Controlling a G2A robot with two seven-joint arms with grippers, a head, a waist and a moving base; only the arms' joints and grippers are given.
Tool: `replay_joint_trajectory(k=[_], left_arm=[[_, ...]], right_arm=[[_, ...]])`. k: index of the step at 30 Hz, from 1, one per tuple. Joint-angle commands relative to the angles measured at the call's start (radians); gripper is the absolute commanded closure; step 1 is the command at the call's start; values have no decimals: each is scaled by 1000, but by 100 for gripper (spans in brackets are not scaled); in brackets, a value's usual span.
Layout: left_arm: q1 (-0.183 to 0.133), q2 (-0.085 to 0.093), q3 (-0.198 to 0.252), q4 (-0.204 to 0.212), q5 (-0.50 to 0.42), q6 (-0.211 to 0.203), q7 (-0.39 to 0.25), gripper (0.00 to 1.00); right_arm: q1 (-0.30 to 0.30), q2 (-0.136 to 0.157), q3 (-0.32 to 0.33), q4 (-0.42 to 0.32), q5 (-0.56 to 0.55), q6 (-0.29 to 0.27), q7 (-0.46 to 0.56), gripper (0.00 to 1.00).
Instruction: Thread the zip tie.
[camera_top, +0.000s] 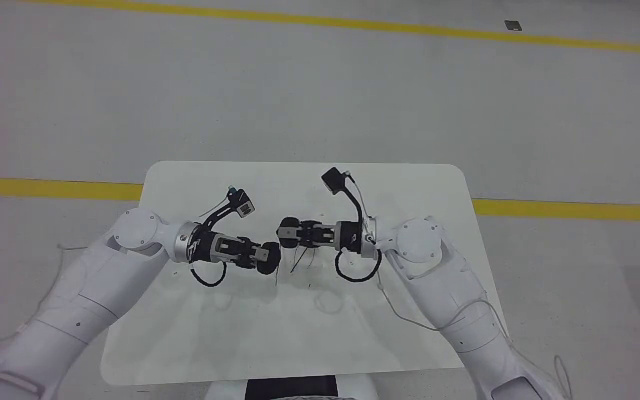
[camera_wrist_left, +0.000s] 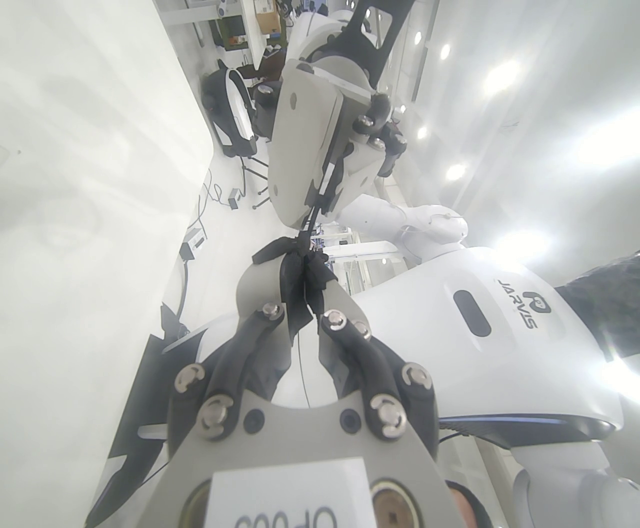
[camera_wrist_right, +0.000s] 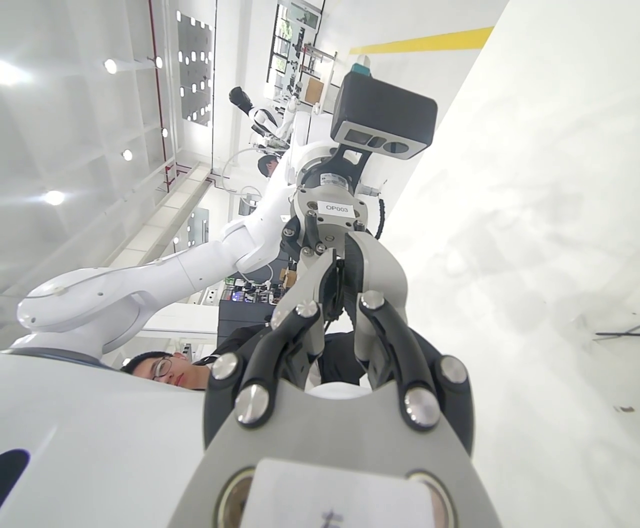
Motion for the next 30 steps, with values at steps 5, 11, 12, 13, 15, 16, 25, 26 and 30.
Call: replay_joint_trajectory(k=[5,11,12,13,15,16,25,26,30], left_arm=[[0,0,0,0,0,0,0,0],[0,0,0,0,0,0,0,0],[0,0,0,0,0,0,0,0],[0,0,0,0,0,0,0,0],[0,0,0,0,0,0,0,0],[0,0,0,0,0,0,0,0],[0,0,0,0,0,0,0,0],[0,0,0,0,0,0,0,0],[0,0,0,0,0,0,0,0]], right_arm=[[-4,2,4,6,2,-1,-19,100],[-7,3,7,8,5,6,-34,100],[-7,3,7,8,3,10,-37,100],[-7,3,7,8,1,12,-40,100],[-8,4,8,9,-2,20,-50,100],[-9,4,9,10,-5,24,-57,100],[-25,10,29,14,-54,49,-112,100],[-25,10,29,14,-54,49,-112,100],[-25,10,29,14,-54,49,-112,100]])
